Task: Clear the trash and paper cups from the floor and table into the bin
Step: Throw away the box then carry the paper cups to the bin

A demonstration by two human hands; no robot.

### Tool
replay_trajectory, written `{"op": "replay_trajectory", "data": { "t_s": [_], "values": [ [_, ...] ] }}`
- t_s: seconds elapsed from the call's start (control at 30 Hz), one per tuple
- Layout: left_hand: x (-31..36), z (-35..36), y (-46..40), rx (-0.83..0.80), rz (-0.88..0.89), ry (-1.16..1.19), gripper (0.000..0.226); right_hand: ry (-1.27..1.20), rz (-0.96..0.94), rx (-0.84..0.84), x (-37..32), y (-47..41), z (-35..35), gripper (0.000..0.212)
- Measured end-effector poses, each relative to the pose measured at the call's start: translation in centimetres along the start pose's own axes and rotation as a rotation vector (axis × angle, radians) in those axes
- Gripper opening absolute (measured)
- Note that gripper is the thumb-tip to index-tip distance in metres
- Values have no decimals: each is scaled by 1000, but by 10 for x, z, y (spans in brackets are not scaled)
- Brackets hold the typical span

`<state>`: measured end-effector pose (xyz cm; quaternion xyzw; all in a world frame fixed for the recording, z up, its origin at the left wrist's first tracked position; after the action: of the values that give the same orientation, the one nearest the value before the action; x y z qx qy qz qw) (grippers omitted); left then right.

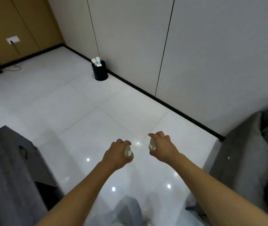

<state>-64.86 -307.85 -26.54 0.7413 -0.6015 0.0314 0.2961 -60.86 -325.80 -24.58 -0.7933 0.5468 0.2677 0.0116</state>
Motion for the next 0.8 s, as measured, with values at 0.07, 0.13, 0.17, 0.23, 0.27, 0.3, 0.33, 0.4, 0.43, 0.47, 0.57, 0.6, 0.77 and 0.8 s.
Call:
{"op": "replay_trajectory", "data": {
  "t_s": [0.07,0.13,0.17,0.23,0.27,0.3,0.33,0.4,0.43,0.47,0.57,0.6,0.77,0.8],
  "values": [
    [-5,-13,-38,15,-43,39,57,-12,-31,-35,1,-45,-6,70],
    [-11,-28,-80,21,-76,62,57,-9,-66,-63,0,-95,-12,70],
    [-15,-37,-104,24,-87,67,57,-10,-82,-70,-1,-122,-16,70],
    [-21,-59,-153,35,-108,77,56,-33,-98,-85,-1,-177,-26,71],
    [-23,-71,-177,40,-116,81,56,-50,-99,-93,-2,-205,-32,70],
    [-24,-83,-201,42,-123,85,56,-66,-96,-97,-2,-231,-39,70],
    [-24,-96,-224,41,-130,93,56,-80,-89,-100,-3,-256,-46,70],
    [-22,-125,-269,49,-131,103,55,-99,-84,-99,-5,-305,-63,70],
    [-22,-141,-292,59,-128,95,55,-103,-86,-97,-6,-329,-72,69],
    [-21,-156,-314,73,-129,88,55,-104,-90,-94,-7,-352,-82,69],
    [-18,-190,-374,85,-142,83,56,-107,-96,-86,-5,-419,-110,68],
    [-15,-199,-395,82,-143,80,56,-101,-98,-82,-4,-442,-120,69],
    [-6,-243,-515,98,-161,94,55,-71,-127,-97,2,-569,-154,70],
    [-4,-253,-544,109,-169,96,55,-67,-135,-103,5,-600,-160,70]
  ]
}}
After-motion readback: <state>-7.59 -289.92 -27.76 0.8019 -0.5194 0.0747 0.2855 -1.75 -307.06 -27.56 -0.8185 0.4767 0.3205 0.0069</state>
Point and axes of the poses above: each hand's wrist, its own y-axis away from the middle knuckle, its own z-axis out of the palm, x = y × z, the point moved 6 cm from there along -y, towards the middle knuckle, and after that the axes turned 9 degrees about -z, right-handed, at the moved point
